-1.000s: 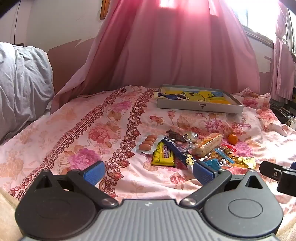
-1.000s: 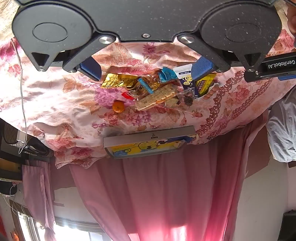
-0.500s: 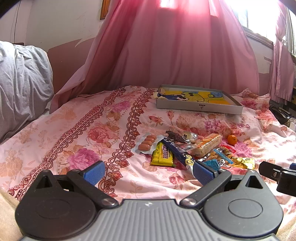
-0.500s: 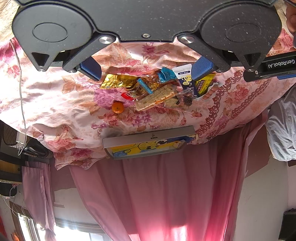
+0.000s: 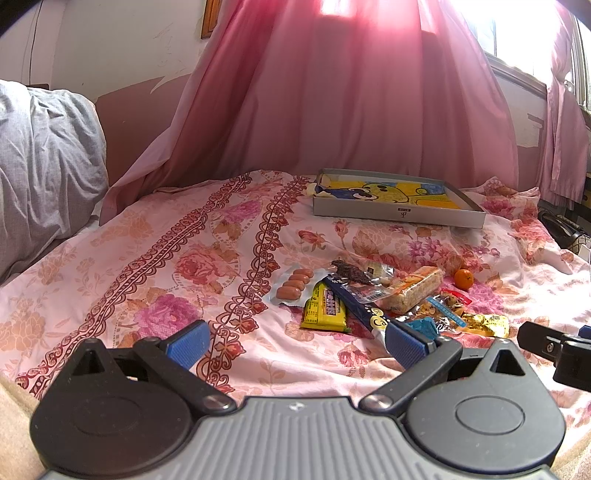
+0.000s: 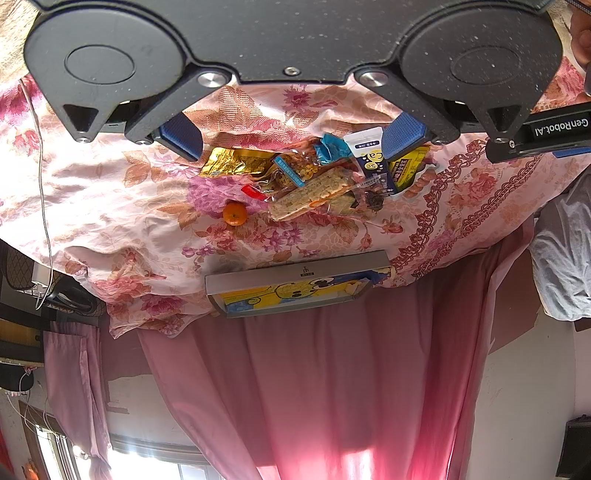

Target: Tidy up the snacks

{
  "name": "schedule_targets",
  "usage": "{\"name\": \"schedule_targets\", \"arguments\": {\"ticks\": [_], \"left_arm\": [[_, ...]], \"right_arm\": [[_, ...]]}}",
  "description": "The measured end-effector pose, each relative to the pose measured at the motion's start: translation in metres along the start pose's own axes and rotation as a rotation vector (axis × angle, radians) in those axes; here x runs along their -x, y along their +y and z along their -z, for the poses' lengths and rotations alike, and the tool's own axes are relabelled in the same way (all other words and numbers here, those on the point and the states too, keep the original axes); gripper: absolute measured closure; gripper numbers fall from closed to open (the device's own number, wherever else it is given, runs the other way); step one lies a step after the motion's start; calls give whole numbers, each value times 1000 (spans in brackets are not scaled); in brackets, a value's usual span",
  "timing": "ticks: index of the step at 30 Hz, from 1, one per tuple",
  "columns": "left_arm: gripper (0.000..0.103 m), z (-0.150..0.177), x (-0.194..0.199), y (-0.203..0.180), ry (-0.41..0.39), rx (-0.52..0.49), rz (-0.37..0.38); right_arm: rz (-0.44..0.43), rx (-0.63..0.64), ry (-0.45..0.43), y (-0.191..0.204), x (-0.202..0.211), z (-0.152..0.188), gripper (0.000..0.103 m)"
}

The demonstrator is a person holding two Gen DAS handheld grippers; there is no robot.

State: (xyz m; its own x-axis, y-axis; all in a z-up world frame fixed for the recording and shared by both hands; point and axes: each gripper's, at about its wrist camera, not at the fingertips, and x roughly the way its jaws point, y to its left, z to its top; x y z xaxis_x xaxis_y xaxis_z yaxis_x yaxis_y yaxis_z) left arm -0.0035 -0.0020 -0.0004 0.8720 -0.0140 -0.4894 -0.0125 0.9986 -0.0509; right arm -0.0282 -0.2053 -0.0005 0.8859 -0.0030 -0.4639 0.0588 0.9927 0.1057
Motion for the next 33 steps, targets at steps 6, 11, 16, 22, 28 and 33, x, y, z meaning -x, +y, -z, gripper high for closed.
{"name": "schedule_targets", "arguments": {"ticks": [6, 11, 16, 22, 28, 33], "left_arm": [[0, -1, 0, 3, 3, 2, 1], [0, 0, -4, 4, 16, 9, -6], [0, 1, -5, 4, 18, 14, -10], [0, 1, -6, 4, 27, 10, -8], [0, 0, -9, 5, 46, 19, -18], [0, -6, -20, 7, 95, 21, -33]], "right_arm": [[-2, -1, 1, -4, 4, -2, 1], [-5, -4, 4, -2, 0, 0, 1], [-8, -4, -2, 0, -1, 0, 1], [-9, -6, -2, -2, 1, 0, 1], [-12, -13, 1, -3, 3, -2, 1], [-15, -32, 39, -2, -4, -6, 1]]}}
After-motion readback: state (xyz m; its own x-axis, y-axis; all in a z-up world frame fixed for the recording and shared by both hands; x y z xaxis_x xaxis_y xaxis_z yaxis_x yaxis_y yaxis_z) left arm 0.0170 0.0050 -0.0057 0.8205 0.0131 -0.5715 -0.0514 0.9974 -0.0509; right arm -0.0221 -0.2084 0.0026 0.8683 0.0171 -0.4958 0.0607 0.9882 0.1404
